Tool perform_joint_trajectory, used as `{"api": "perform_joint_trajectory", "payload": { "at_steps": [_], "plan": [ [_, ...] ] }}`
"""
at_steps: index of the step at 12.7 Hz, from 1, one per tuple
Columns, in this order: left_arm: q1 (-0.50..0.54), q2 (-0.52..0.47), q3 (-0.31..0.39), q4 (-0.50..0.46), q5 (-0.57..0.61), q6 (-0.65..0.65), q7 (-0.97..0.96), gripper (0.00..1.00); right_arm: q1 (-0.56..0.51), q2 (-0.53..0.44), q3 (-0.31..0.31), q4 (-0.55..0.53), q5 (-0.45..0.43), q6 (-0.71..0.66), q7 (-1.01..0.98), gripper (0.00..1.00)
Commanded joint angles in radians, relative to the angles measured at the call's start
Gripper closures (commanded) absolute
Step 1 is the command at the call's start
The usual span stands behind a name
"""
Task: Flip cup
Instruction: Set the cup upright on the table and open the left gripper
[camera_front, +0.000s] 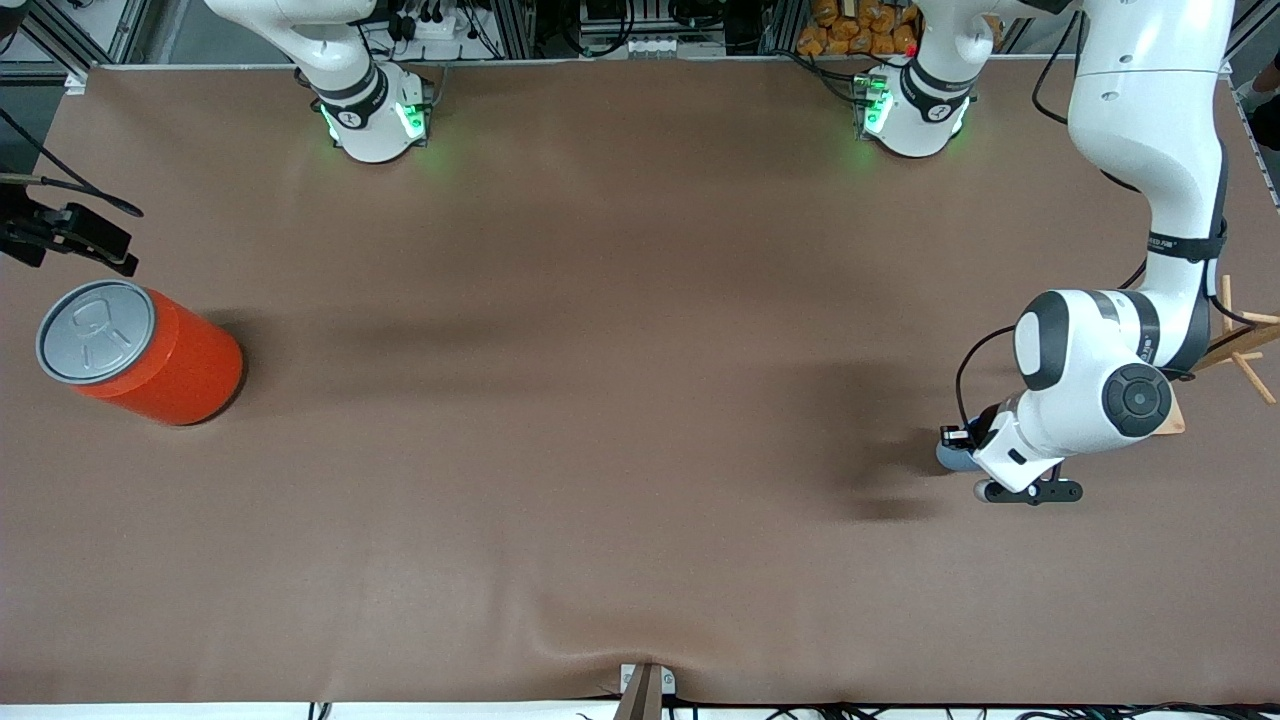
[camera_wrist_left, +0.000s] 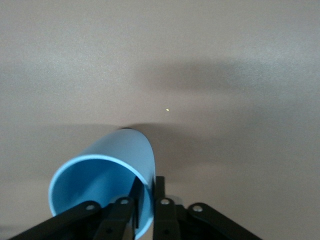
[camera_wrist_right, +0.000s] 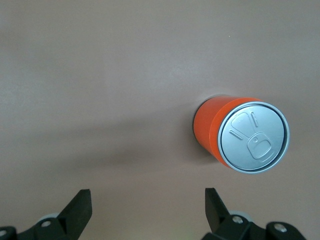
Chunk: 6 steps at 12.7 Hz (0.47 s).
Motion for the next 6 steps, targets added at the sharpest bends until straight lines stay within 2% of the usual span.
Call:
{"api": "perform_joint_trajectory", "payload": {
  "at_steps": [1, 4, 6],
  "plan": [
    [-0.001, -0.016, -0.001, 0.007, 0.017, 0.004, -0.024, 0.0, -0.021, 0.01, 0.014, 0.023, 0.016, -0.017, -0.005, 0.0],
    [0.02, -0.069, -0.001, 0.028, 0.014, -0.022, -0.006, 0.0, -0.022, 0.01, 0.014, 0.023, 0.016, -0.017, -0.005, 0.0],
    [0.016, -0.161, 0.003, 0.032, 0.02, -0.091, -0.01, 0.0, -0.022, 0.01, 0.014, 0.023, 0.018, -0.017, -0.005, 0.0]
  ]
}}
